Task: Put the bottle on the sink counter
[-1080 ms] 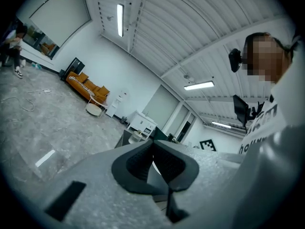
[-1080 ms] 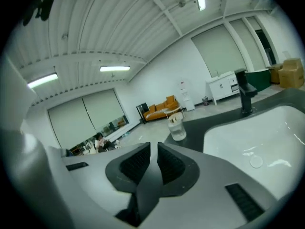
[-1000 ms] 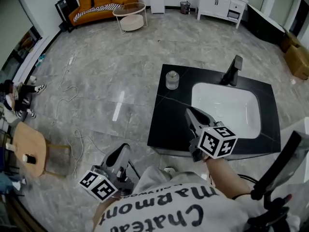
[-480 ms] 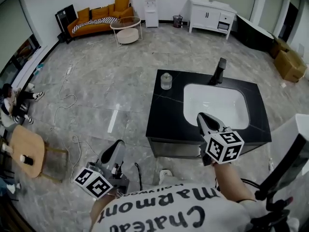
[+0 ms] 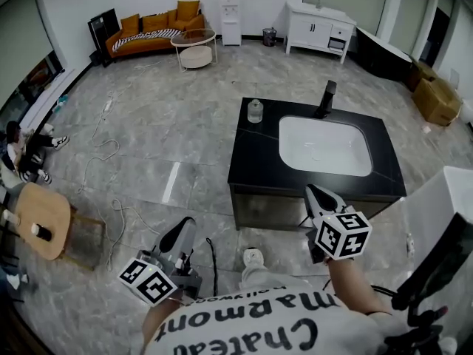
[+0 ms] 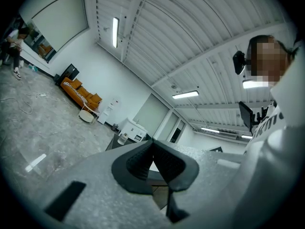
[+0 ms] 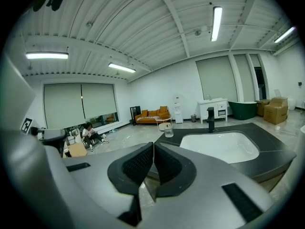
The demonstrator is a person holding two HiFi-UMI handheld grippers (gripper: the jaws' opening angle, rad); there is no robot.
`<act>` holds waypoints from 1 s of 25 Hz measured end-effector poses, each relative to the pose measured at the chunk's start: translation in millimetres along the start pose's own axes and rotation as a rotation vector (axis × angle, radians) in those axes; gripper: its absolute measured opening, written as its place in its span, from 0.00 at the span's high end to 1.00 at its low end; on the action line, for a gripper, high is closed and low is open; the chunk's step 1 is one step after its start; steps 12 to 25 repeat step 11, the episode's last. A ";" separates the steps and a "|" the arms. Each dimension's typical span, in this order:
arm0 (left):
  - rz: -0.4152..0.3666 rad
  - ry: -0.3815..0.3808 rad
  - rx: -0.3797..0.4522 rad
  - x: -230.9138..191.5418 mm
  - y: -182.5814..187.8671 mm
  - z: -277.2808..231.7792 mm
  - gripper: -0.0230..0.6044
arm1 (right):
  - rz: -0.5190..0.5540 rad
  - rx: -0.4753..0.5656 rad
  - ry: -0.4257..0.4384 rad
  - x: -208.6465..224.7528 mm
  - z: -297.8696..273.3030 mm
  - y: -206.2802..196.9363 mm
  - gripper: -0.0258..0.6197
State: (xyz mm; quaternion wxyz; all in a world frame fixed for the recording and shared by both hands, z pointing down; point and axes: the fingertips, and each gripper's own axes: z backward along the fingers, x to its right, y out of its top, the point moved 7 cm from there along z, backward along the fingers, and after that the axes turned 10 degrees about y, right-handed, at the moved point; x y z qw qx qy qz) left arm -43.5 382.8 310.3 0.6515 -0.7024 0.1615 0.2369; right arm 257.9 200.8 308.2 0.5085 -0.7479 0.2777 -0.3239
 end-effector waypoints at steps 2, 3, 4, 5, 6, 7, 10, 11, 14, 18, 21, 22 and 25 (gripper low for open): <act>0.004 0.002 0.002 5.5 -4.0 11.2 0.94 | 0.012 -0.008 -0.003 -7.4 9.9 -2.1 0.93; 0.004 0.002 0.004 7.7 -6.3 16.5 0.94 | 0.020 -0.012 -0.004 -10.6 14.0 -4.2 0.93; 0.003 0.003 0.006 9.4 -8.7 21.5 0.94 | 0.028 -0.016 -0.007 -13.0 17.9 -6.9 0.93; 0.002 0.002 0.009 10.8 -10.9 25.8 0.94 | 0.034 -0.018 -0.011 -14.7 21.3 -9.6 0.93; 0.002 0.002 0.011 11.6 -12.5 29.5 0.94 | 0.035 -0.018 -0.015 -16.0 24.0 -11.8 0.93; 0.002 0.002 0.013 12.2 -13.6 32.5 0.94 | 0.033 -0.017 -0.017 -17.4 25.7 -13.4 0.93; 0.009 0.005 0.014 14.2 -16.2 41.6 0.94 | 0.024 -0.023 -0.013 -22.4 29.5 -16.6 0.93; 0.012 0.007 0.014 14.9 -17.2 44.9 0.94 | 0.022 -0.027 -0.011 -24.1 30.9 -17.5 0.93; 0.012 0.007 0.014 14.9 -17.2 44.9 0.94 | 0.022 -0.027 -0.011 -24.1 30.9 -17.5 0.93; 0.012 0.007 0.014 14.9 -17.2 44.9 0.94 | 0.022 -0.027 -0.011 -24.1 30.9 -17.5 0.93; 0.012 0.007 0.014 14.9 -17.2 44.9 0.94 | 0.022 -0.027 -0.011 -24.1 30.9 -17.5 0.93; 0.012 0.007 0.014 14.9 -17.2 44.9 0.94 | 0.022 -0.027 -0.011 -24.1 30.9 -17.5 0.93; 0.012 0.007 0.014 14.9 -17.2 44.9 0.94 | 0.022 -0.027 -0.011 -24.1 30.9 -17.5 0.93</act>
